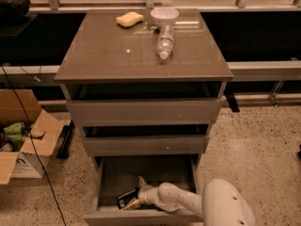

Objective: Pick rxbar chocolate from bottom drawer and place on counter

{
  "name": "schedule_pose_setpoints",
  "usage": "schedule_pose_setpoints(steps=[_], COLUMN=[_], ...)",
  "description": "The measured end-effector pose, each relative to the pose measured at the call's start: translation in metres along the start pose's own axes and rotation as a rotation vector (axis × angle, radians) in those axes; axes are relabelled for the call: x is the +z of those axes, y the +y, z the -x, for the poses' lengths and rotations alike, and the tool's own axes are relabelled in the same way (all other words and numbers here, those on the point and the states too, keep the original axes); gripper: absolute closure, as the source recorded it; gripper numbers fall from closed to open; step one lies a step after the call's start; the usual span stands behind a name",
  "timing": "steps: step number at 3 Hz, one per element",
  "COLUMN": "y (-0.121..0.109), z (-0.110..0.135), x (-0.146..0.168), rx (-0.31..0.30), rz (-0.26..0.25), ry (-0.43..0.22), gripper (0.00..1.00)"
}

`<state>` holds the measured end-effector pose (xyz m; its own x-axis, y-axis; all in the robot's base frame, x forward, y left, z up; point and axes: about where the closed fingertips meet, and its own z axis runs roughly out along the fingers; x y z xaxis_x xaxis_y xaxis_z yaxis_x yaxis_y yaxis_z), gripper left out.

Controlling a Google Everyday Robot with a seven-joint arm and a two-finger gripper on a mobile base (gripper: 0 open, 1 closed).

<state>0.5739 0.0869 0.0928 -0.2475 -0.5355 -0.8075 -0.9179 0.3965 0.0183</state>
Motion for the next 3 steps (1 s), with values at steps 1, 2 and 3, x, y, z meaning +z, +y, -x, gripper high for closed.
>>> schedule_pose_setpoints(steps=[1,2,3], y=[0.002,0.002,0.002], z=[-0.001,0.006,0.011], x=[-0.001,-0.006,-0.010], rx=[0.002,0.002,0.010], rz=[-0.004,-0.004,-0.004], ry=[0.017,0.017,0.013], gripper=[0.41,0.64,0.95])
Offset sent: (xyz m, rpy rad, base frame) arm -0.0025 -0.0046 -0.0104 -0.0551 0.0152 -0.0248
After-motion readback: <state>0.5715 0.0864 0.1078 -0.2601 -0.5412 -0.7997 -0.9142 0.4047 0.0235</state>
